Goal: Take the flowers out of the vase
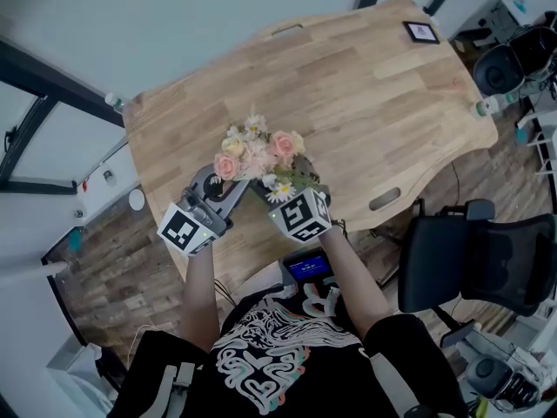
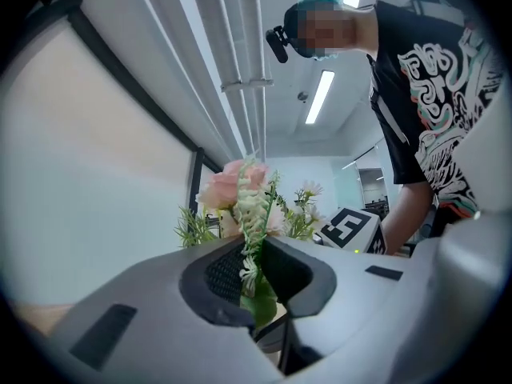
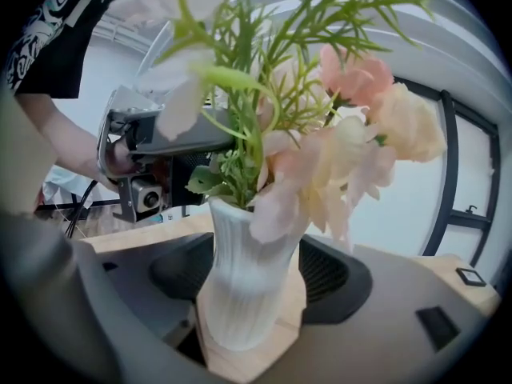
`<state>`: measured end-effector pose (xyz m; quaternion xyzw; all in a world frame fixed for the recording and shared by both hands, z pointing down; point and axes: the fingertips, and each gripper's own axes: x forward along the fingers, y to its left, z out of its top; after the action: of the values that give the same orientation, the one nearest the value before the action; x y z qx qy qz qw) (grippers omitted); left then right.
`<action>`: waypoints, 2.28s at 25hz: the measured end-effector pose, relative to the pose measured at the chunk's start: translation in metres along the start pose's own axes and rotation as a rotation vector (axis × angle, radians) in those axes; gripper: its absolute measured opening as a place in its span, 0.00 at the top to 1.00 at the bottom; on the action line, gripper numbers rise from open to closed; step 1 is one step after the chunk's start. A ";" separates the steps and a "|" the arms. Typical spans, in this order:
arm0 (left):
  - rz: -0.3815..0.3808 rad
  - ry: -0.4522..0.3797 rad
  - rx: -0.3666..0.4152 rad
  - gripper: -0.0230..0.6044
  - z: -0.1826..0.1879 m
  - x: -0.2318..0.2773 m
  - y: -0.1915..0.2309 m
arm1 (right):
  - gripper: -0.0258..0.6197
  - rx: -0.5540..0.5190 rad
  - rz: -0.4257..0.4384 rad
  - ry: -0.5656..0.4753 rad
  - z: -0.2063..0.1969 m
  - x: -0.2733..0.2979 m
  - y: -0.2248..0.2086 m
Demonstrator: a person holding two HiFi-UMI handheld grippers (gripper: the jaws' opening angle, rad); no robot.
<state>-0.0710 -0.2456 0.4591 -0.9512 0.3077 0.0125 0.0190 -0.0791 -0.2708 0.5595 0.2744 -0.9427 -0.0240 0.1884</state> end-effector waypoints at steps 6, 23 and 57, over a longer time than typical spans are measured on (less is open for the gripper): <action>0.006 0.001 -0.011 0.89 0.001 -0.001 0.001 | 0.43 0.006 0.008 0.019 -0.001 -0.002 -0.003; 0.036 -0.052 0.003 0.89 0.030 -0.007 0.003 | 0.43 0.008 -0.009 0.050 -0.007 -0.005 0.001; 0.138 -0.139 -0.011 0.89 0.093 -0.019 0.015 | 0.46 0.043 -0.017 0.092 -0.015 -0.009 0.001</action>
<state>-0.0963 -0.2424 0.3669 -0.9247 0.3703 0.0815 0.0344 -0.0671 -0.2643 0.5705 0.2874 -0.9309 0.0072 0.2254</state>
